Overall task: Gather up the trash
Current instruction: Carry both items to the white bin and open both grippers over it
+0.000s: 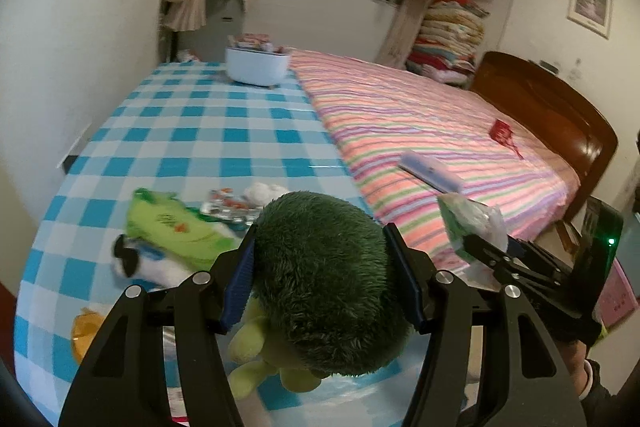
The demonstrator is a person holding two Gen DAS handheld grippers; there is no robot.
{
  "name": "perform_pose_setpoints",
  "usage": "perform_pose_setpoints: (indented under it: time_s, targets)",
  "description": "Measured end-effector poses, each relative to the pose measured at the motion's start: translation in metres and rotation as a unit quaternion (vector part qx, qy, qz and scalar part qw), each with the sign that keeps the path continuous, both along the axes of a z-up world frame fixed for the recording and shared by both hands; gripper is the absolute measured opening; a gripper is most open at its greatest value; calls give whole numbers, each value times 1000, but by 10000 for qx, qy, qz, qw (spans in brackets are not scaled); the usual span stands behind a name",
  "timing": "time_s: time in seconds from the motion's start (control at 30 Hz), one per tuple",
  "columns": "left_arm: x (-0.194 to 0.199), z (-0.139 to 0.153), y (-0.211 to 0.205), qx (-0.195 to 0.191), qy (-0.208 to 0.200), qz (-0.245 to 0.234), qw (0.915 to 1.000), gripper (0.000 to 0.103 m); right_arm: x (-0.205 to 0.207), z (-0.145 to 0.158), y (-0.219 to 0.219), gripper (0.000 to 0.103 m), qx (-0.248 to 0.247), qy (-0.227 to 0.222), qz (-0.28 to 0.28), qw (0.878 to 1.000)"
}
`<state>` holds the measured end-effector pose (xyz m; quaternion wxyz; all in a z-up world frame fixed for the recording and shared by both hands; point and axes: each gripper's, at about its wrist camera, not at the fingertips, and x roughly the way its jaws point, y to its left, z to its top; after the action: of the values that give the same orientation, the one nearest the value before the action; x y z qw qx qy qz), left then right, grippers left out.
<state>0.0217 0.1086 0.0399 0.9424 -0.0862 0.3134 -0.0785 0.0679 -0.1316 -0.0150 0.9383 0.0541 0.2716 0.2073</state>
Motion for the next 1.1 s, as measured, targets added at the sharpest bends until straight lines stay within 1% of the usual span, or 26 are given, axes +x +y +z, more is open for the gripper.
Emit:
perform_pose_setpoints:
  time_s: [0.27,0.53,0.6,0.73,0.8,0.83,0.9,1.0,1.1]
  targets:
    - [1,1,-45,32,9,-517,9987,60,-11,0,-29,48,-60,-17,-373,9993]
    - [1,-1,-78,128,31,-914,9957,60,-33,-12,-73,49,-74,84,-1002,9949]
    - [1,-2,-85,150,55,-992,9949,60,-41,-16,-82,53,-124,58,-1191,9928]
    - [3,-6,-98,171,111,-1111,9936,60,-52,-22,-99,58,33,106,-1387,9903]
    - [4,-8,-103,171,145,-1171,9929,60,-55,-22,-105,64,116,83,-1446,9894]
    - [5,-9,-106,167,157,-1198,9925,60,-56,-21,-107,65,167,57,-1454,9892]
    - [6,-10,-111,165,181,-1238,9920,60,-57,-19,-111,74,278,-13,-1445,9891]
    - [8,-12,-118,136,209,-1310,9911,60,-61,-14,-121,75,534,-159,-1593,9856]
    - [10,-14,-128,114,231,-1421,9895,60,-66,-11,-133,75,775,-291,-1842,9794]
